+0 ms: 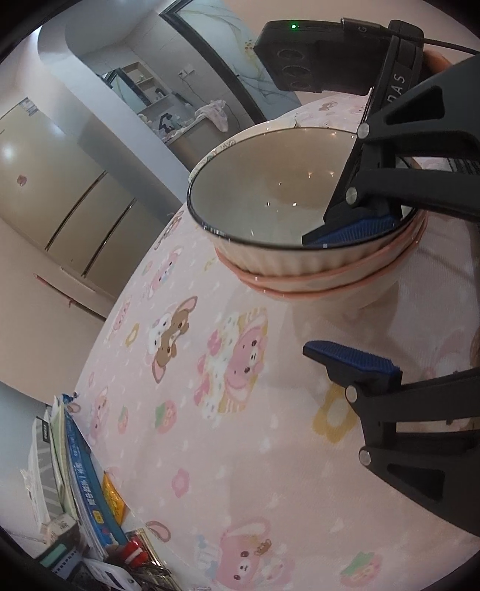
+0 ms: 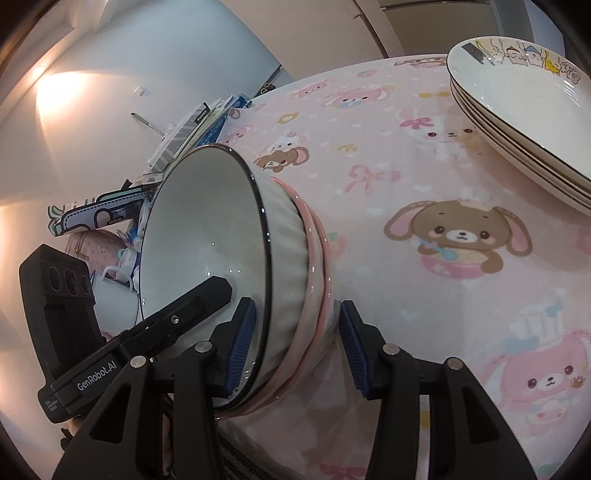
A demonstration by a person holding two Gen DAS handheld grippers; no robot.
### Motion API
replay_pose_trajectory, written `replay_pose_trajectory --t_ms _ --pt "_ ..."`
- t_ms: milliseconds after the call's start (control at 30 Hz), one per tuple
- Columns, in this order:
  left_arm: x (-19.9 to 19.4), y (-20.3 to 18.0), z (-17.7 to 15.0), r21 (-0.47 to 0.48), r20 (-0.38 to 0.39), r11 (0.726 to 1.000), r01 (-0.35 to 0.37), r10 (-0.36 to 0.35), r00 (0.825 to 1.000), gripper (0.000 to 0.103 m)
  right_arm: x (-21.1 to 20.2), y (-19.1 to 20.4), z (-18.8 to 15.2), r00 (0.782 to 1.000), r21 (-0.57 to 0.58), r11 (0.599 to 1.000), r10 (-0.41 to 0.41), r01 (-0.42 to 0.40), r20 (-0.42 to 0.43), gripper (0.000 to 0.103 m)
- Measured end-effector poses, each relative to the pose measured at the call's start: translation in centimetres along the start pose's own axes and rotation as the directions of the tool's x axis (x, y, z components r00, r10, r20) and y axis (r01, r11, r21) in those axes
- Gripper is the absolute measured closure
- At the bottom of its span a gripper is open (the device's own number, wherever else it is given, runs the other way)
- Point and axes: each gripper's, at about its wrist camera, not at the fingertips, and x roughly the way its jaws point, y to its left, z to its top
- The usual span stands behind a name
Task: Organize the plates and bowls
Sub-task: 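Lift the pink bowl stack off the table with both grippers, tilting it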
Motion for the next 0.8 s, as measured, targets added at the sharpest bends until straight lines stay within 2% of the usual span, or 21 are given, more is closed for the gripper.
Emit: replay_pose_trajectory --t_ms 167,433,600,733,800 --pt "-0.1 -0.3 -0.1 0.014 -0.004 0.999 0.034 -0.034 0.999 0.062 -0.1 0.0 -0.1 1.0 0.0 1.0 0.0 0.0 0.006 0.057" --pt "0.1 0.3 0.1 -0.019 -0.019 0.997 0.074 -0.074 0.997 0.06 -0.1 -0.1 -0.1 1.0 0.0 1.0 0.001 -0.001 0.008 0.057" --pt "0.4 1.1 0.1 -0.068 -0.038 0.994 0.085 -0.088 0.995 0.051 -0.1 0.0 -0.1 1.0 0.0 1.0 0.0 0.0 0.008 0.057" --pt "0.8 1.4 0.1 -0.091 -0.049 0.99 0.108 -0.113 0.992 0.051 -0.1 0.0 -0.2 1.0 0.007 1.0 -0.003 0.003 0.016 0.057" --pt "1.0 1.5 0.2 -0.103 -0.054 0.987 0.126 -0.132 0.99 0.054 -0.1 -0.1 -0.2 1.0 0.014 1.0 -0.001 0.001 0.02 0.057"
